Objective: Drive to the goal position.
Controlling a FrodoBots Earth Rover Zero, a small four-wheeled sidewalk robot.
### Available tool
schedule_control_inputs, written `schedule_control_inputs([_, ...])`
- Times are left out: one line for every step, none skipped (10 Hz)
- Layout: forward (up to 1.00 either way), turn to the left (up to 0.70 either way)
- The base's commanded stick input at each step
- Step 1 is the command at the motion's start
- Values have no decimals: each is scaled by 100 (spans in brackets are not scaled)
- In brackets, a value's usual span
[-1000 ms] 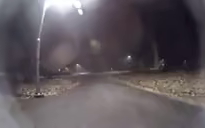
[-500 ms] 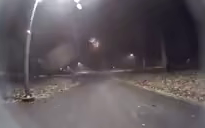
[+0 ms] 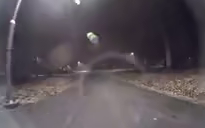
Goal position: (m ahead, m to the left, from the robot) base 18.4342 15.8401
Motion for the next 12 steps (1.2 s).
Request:
schedule_control_inputs([100, 5])
schedule_control_inputs([100, 5])
schedule_control_inputs([100, 5])
schedule_control_inputs([100, 5])
schedule_control_inputs([100, 5])
schedule_control_inputs([100, 5])
schedule_control_inputs([100, 5])
schedule_control_inputs([100, 5])
schedule_control_inputs([100, 6])
schedule_control_inputs([100, 7])
schedule_control_inputs([100, 8])
schedule_control_inputs([100, 10])
